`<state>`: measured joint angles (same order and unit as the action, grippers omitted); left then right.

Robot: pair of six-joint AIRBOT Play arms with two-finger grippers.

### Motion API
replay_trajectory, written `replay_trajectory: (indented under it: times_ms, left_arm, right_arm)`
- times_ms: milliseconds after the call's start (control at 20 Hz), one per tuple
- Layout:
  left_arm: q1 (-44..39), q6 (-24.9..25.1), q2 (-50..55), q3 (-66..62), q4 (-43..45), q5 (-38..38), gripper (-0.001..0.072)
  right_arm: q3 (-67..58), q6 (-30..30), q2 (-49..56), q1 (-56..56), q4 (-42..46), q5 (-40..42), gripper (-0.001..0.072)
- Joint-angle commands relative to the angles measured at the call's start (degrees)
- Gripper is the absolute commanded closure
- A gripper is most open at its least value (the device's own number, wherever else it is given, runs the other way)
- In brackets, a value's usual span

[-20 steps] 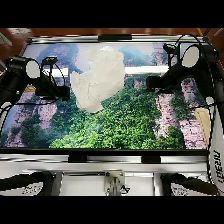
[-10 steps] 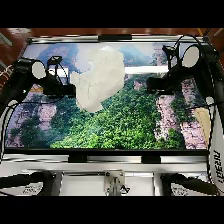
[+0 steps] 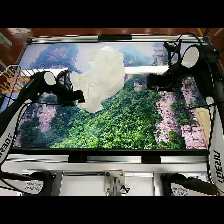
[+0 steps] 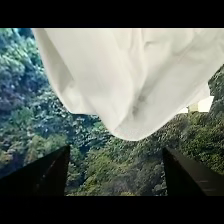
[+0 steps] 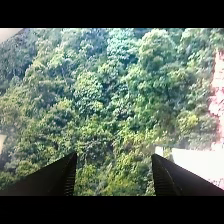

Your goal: Fold the shirts.

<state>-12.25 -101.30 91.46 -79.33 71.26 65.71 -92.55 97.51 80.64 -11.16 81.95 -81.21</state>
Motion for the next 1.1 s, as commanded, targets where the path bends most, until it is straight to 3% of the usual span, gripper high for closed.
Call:
replay_trajectory:
  times_ms: [0,100,200,300,350,450,700,750,800,1050]
  left_arm:
    - [2.8,2.6,3.0,4.0,-9.8,-6.2,0.0006]
    - [2.3,5.1,4.9,3.9,-15.5,-9.1,0.0011]
    - [1.2,5.7,6.4,3.9,-18.9,-13.2,0.0066]
    - [0.9,8.1,7.3,3.3,-19.5,-14.5,0.0564]
    - [1.2,10.6,7.1,2.7,-19.5,-13.6,0.0656]
    - [2.0,14.9,6.1,0.1,-16.5,-7.8,0.0657]
    - [2.4,14.4,-7.4,1.5,16.5,8.0,0.0658]
    - [2.5,14.5,-11.2,4.2,19.7,9.5,0.0658]
    - [2.6,14.5,-15.5,8.3,20.9,10.1,0.0658]
    - [2.6,6.3,-39.2,34.1,20.4,6.4,0.0658]
  right_arm:
    - [0.0,0.1,0.0,0.0,1.0,2.8,0.0114]
    - [0.0,0.1,0.0,0.0,0.9,4.8,0.0114]
    - [0.0,0.1,0.0,0.0,0.9,6.6,0.0114]
    - [0.0,0.1,0.0,0.0,0.9,7.0,0.0114]
    - [0.0,0.1,0.0,0.0,0.9,7.0,0.0113]
    - [0.0,0.1,0.0,0.0,0.4,6.8,0.0114]
    - [0.0,-0.8,0.0,-0.1,-3.5,6.9,0.0113]
    - [0.0,-0.7,0.0,-0.2,-4.3,7.3,0.0102]
    - [0.0,-0.7,0.0,-0.6,-4.8,7.8,0.0038]
    - [0.0,-0.8,4.5,-10.1,-5.0,13.7,0.0038]
